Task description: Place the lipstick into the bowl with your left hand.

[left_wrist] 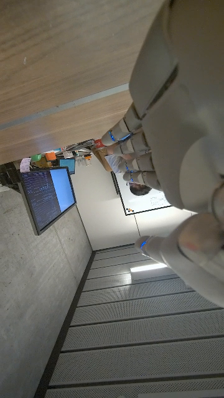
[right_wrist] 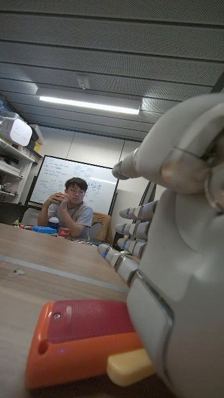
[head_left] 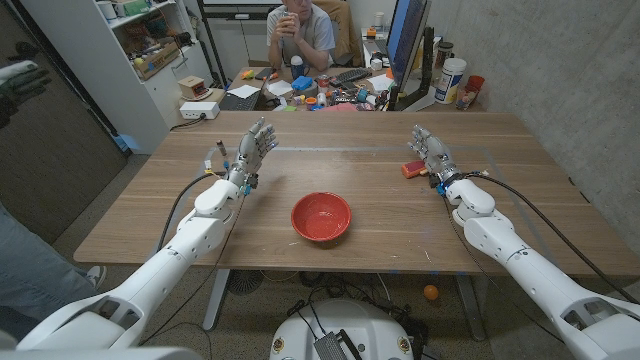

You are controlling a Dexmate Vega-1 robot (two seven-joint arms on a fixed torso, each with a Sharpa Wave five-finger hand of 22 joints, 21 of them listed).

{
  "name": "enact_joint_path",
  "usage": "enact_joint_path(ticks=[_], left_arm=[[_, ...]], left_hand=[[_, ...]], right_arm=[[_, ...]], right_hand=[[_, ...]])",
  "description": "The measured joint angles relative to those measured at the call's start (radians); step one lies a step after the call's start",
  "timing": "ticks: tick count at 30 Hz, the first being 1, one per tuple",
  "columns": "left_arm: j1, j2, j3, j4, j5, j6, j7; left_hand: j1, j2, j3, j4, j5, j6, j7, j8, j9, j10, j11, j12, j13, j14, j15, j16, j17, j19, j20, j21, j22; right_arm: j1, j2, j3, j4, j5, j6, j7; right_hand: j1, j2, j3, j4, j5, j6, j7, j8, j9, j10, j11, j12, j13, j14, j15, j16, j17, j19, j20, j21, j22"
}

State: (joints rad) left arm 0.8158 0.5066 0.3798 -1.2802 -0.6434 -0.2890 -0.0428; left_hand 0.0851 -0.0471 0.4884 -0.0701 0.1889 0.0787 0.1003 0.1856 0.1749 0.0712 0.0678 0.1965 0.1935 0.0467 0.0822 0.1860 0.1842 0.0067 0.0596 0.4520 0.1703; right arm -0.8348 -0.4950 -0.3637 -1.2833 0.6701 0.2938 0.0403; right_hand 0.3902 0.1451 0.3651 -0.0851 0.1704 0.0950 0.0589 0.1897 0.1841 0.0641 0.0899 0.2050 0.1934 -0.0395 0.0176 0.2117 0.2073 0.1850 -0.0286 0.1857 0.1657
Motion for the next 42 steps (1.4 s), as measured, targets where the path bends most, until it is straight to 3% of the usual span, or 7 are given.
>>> enact_joint_path(ticks=[24, 41, 42], left_arm=[[-0.034, -0.009, 0.011, 0.041, 0.016, 0.008, -0.012], [0.017, 0.037, -0.022, -0.04, 0.022, 0.01, 0.054], [0.046, 0.066, -0.038, -0.087, 0.025, 0.014, 0.062]], left_hand=[[0.021, 0.021, 0.01, -0.01, 0.0, 0.004, 0.003, 0.0, 0.0, 0.005, 0.005, 0.007, 0.0, 0.005, 0.005, 0.003, -0.003, -0.006, 0.005, -0.012, 0.0], [0.055, 0.055, 0.035, -0.027, 0.0, 0.013, 0.005, 0.0, 0.004, 0.014, 0.007, 0.011, 0.0, 0.013, 0.013, 0.003, -0.003, 0.002, 0.013, -0.027, 0.0], [0.055, 0.055, 0.037, -0.029, 0.0, 0.013, 0.005, 0.0, 0.005, 0.014, 0.007, 0.011, 0.0, 0.013, 0.013, 0.003, -0.003, 0.003, 0.014, -0.027, 0.0]], right_arm=[[0.021, 0.026, -0.005, 0.034, 0.01, 0.012, 0.014], [0.028, 0.032, -0.016, 0.035, 0.001, 0.016, 0.009], [0.029, 0.032, -0.018, 0.035, -0.004, 0.014, 0.011]], right_hand=[[0.0, 0.0, 0.0, 0.0, 0.0, 0.005, -0.005, 0.0, 0.0, 0.006, 0.005, 0.0, 0.0, 0.0, 0.0, 0.0, 0.0, 0.004, 0.004, 0.0, 0.0], [0.0, 0.0, 0.0, 0.0, 0.0, 0.005, -0.005, 0.0, 0.0, 0.006, 0.005, 0.0, 0.0, 0.004, 0.004, 0.0, 0.0, 0.004, 0.004, 0.0, 0.0], [0.0, 0.0, 0.0, 0.0, 0.0, 0.005, -0.005, 0.0, 0.0, 0.006, 0.005, 0.0, 0.0, 0.004, 0.004, 0.0, 0.0, 0.007, 0.007, 0.0, 0.0]])
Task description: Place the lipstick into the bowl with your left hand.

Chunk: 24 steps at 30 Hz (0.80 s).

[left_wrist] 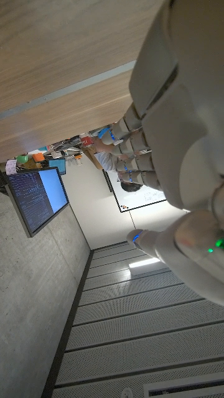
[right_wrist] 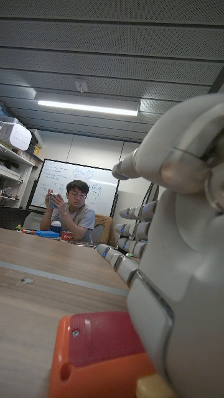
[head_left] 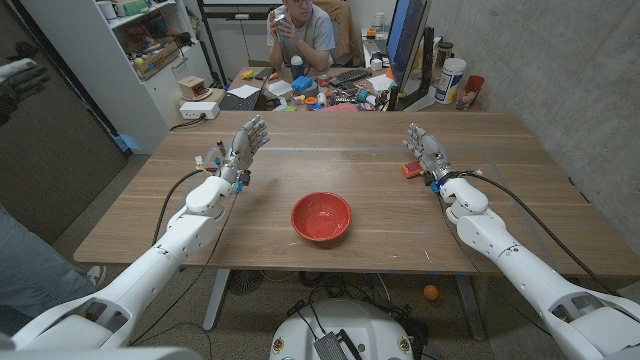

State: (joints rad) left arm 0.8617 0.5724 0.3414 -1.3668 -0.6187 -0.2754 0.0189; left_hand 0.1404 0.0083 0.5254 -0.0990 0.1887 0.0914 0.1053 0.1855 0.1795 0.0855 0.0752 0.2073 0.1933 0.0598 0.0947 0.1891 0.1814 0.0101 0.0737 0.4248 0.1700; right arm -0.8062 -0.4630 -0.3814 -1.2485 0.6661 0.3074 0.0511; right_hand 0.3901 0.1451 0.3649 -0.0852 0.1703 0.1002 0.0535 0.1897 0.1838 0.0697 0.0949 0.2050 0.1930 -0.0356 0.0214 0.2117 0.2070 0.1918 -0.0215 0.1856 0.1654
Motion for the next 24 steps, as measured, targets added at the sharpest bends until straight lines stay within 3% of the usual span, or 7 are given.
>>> enact_joint_path(ticks=[10, 24], left_arm=[[0.054, 0.051, -0.035, -0.073, 0.012, 0.009, 0.038], [0.124, 0.146, -0.083, -0.174, 0.055, 0.045, 0.095]], left_hand=[[0.022, 0.022, 0.014, -0.014, -0.004, 0.004, 0.004, 0.005, 0.0, 0.011, 0.0, 0.005, 0.0, 0.01, 0.0, 0.008, 0.0, 0.004, 0.004, -0.007, 0.0], [0.053, 0.026, 0.03, -0.03, -0.005, 0.007, 0.007, 0.007, 0.0, 0.011, 0.0, 0.005, 0.0, 0.022, 0.0, 0.008, 0.0, 0.007, 0.007, -0.015, 0.0]], right_arm=[[0.001, 0.0, -0.005, -0.005, -0.003, -0.012, 0.001], [0.007, -0.001, -0.015, -0.009, -0.015, -0.02, -0.003]], right_hand=[[0.0, 0.0, 0.0, 0.0, 0.0, 0.005, -0.005, 0.0, 0.0, 0.0, 0.0, 0.0, 0.0, 0.0, 0.0, 0.0, 0.0, 0.0, 0.0, 0.0, 0.0], [0.0, 0.0, -0.003, -0.003, 0.0, 0.011, -0.011, 0.0, 0.0, 0.005, 0.005, 0.0, 0.0, 0.0, 0.0, 0.0, 0.0, 0.001, 0.01, 0.0, 0.0]])
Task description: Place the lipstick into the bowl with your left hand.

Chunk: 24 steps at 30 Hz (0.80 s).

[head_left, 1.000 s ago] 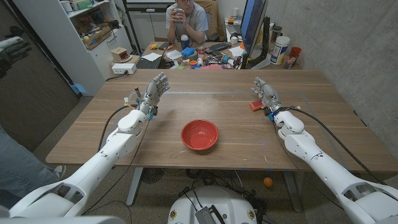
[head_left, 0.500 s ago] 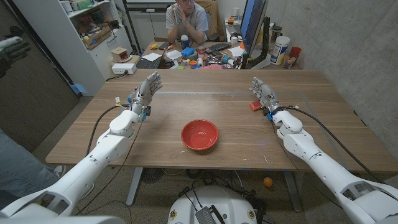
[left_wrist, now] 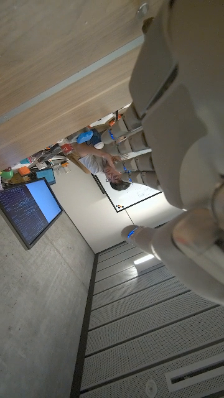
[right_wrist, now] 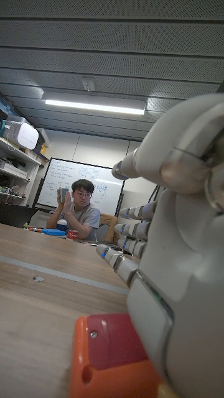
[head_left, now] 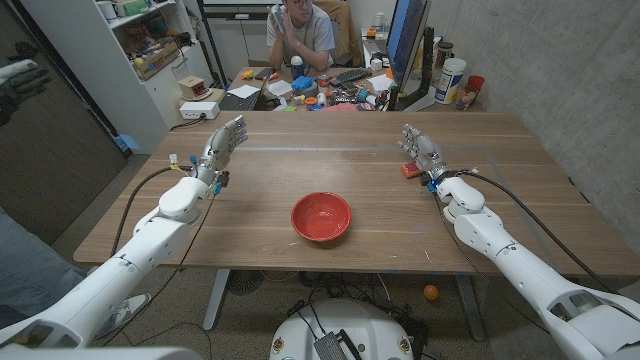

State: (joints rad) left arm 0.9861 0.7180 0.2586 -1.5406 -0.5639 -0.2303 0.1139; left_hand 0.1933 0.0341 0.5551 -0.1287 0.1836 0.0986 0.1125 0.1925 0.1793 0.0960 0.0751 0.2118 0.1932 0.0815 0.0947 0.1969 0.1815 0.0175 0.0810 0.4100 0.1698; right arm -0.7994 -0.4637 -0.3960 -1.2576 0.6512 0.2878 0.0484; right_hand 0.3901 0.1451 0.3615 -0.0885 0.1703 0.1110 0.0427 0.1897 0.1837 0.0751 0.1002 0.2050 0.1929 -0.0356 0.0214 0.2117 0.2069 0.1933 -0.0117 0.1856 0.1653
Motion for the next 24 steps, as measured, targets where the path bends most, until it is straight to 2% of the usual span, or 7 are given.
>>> enact_joint_path(ticks=[5, 16, 17, 24], left_arm=[[0.032, 0.034, -0.023, -0.033, 0.025, 0.019, 0.03], [0.089, 0.086, -0.079, -0.071, 0.025, 0.019, 0.03], [0.095, 0.09, -0.085, -0.073, 0.046, 0.045, 0.076], [0.116, 0.115, -0.118, -0.077, 0.054, 0.06, 0.096]], left_hand=[[0.014, 0.004, -0.001, -0.008, 0.0, 0.0, 0.0, 0.0, 0.0, 0.002, 0.002, 0.0, 0.0, 0.0, 0.0, 0.0, 0.0, 0.0, 0.0, -0.008, 0.0], [0.019, 0.008, 0.0, -0.015, -0.008, 0.005, 0.005, 0.0, 0.0, 0.011, 0.0, 0.0, 0.005, 0.009, 0.001, 0.0, 0.0, 0.006, 0.004, -0.008, 0.0], [0.022, 0.004, 0.0, -0.015, -0.008, 0.005, 0.005, 0.0, 0.0, 0.011, 0.0, 0.0, 0.005, 0.009, 0.001, 0.0, 0.0, 0.009, 0.001, -0.008, 0.0], [0.022, 0.004, 0.004, -0.019, -0.008, 0.011, 0.0, 0.0, 0.0, 0.014, 0.004, 0.007, 0.005, 0.009, 0.001, 0.0, 0.0, 0.013, 0.005, -0.015, 0.0]], right_arm=[[0.003, 0.004, -0.005, 0.007, -0.004, -0.001, -0.003], [0.003, 0.004, -0.005, 0.007, -0.012, -0.004, -0.01], [0.004, 0.007, -0.011, 0.012, -0.013, -0.005, -0.01], [0.005, 0.008, -0.016, 0.013, -0.018, -0.008, -0.014]], right_hand=[[0.0, 0.0, 0.0, 0.0, 0.0, 0.0, 0.0, 0.0, 0.0, 0.0, 0.0, 0.0, 0.0, 0.0, 0.0, 0.0, 0.0, -0.003, 0.003, 0.0, 0.0], [0.0, 0.0, 0.0, 0.0, 0.0, 0.0, 0.0, 0.0, 0.0, 0.0, 0.0, 0.0, 0.0, 0.0, 0.0, 0.0, 0.0, -0.003, 0.003, 0.0, 0.0], [0.0, 0.0, 0.0, 0.0, 0.0, 0.0, 0.0, 0.0, 0.0, 0.0, 0.0, 0.0, 0.0, 0.0, 0.0, 0.0, 0.0, -0.003, 0.003, 0.0, 0.0], [0.0, 0.0, 0.0, 0.0, 0.0, 0.0, 0.0, 0.0, 0.0, 0.0, 0.0, 0.0, 0.0, 0.0, 0.0, 0.0, 0.0, -0.003, 0.003, 0.0, 0.0]])
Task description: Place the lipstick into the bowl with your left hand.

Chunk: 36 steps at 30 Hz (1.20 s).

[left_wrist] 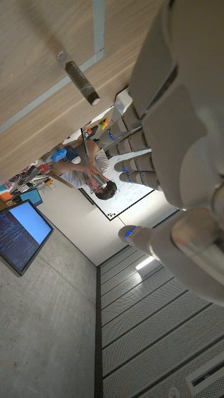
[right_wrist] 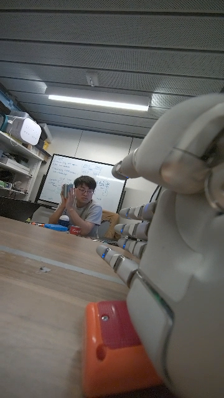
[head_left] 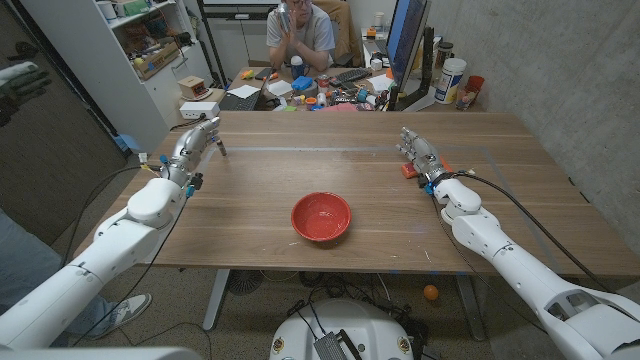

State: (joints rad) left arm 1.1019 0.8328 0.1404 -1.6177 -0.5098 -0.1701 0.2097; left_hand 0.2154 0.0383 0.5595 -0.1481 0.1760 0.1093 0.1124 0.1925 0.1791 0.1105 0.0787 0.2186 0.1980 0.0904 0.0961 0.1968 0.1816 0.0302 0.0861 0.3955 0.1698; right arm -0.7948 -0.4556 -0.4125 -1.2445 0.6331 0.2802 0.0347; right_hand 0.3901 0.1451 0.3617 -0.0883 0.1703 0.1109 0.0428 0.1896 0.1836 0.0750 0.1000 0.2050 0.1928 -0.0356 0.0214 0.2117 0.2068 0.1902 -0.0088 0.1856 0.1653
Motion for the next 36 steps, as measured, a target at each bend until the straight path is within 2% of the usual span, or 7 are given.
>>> enact_joint_path(ticks=[20, 29, 30, 35, 36], left_arm=[[0.062, 0.045, -0.104, 0.034, -0.013, 0.024, 0.02], [0.062, 0.045, -0.104, 0.034, -0.026, 0.034, 0.024], [0.074, 0.047, -0.132, 0.087, -0.028, 0.036, 0.023], [0.068, 0.046, -0.133, 0.111, -0.032, 0.046, 0.02], [0.053, 0.043, -0.13, 0.138, -0.032, 0.047, 0.02]], left_hand=[[0.014, 0.004, -0.003, -0.002, 0.0, 0.005, 0.005, 0.0, 0.0, 0.005, -0.005, 0.0, 0.0, 0.008, 0.002, 0.0, 0.0, 0.007, -0.004, -0.004, 0.0], [0.023, 0.004, 0.002, -0.007, 0.0, 0.011, 0.0, 0.0, 0.0, 0.018, -0.014, 0.0, 0.0, 0.013, -0.004, 0.0, 0.0, 0.011, 0.0, -0.011, 0.0], [0.024, 0.003, 0.002, -0.007, 0.0, 0.011, 0.0, 0.0, 0.0, 0.018, -0.014, 0.0, 0.0, 0.013, -0.004, 0.0, 0.0, 0.011, 0.0, -0.011, 0.001], [0.028, 0.007, 0.002, -0.007, 0.0, 0.018, -0.007, 0.004, 0.0, 0.021, -0.014, 0.0, 0.0, 0.019, -0.009, 0.0, 0.0, 0.011, 0.0, -0.015, 0.005], [0.028, 0.007, 0.002, -0.007, 0.0, 0.018, -0.007, 0.004, 0.0, 0.023, -0.016, 0.0, 0.0, 0.019, -0.009, 0.0, 0.0, 0.011, 0.0, -0.015, 0.005]], right_arm=[[-0.003, 0.003, -0.009, -0.017, -0.015, -0.016, -0.028], [0.0, 0.005, -0.017, -0.025, -0.016, -0.017, -0.029], [0.0, 0.006, -0.018, -0.025, -0.028, -0.028, -0.04], [0.004, 0.008, -0.024, -0.027, -0.031, -0.031, -0.043], [0.005, 0.009, -0.024, -0.027, -0.035, -0.034, -0.045]], right_hand=[[0.0, 0.0, -0.004, -0.004, 0.0, 0.0, 0.0, 0.0, 0.0, 0.0, 0.0, 0.0, 0.0, 0.0, 0.0, 0.0, 0.0, 0.0, 0.0, 0.0, 0.0], [0.0, 0.0, -0.004, -0.004, 0.0, 0.0, 0.0, 0.0, 0.0, 0.0, 0.0, 0.0, 0.0, 0.002, 0.002, 0.0, 0.0, 0.0, 0.0, 0.0, 0.0], [0.0, 0.0, -0.004, -0.004, 0.0, 0.0, 0.0, 0.0, 0.0, 0.0, 0.0, 0.0, 0.0, 0.004, 0.004, 0.0, 0.0, 0.0, 0.0, 0.0, 0.0], [0.0, 0.0, -0.004, -0.004, 0.0, 0.0, 0.0, 0.0, 0.0, 0.0, 0.0, 0.0, 0.0, 0.005, 0.005, 0.0, 0.0, 0.0, 0.0, 0.0, 0.0], [0.0, 0.0, -0.004, -0.004, 0.0, 0.0, 0.0, 0.0, 0.0, 0.0, 0.0, 0.0, 0.0, 0.005, 0.005, 0.0, 0.0, 0.0, 0.0, 0.0, 0.0]])
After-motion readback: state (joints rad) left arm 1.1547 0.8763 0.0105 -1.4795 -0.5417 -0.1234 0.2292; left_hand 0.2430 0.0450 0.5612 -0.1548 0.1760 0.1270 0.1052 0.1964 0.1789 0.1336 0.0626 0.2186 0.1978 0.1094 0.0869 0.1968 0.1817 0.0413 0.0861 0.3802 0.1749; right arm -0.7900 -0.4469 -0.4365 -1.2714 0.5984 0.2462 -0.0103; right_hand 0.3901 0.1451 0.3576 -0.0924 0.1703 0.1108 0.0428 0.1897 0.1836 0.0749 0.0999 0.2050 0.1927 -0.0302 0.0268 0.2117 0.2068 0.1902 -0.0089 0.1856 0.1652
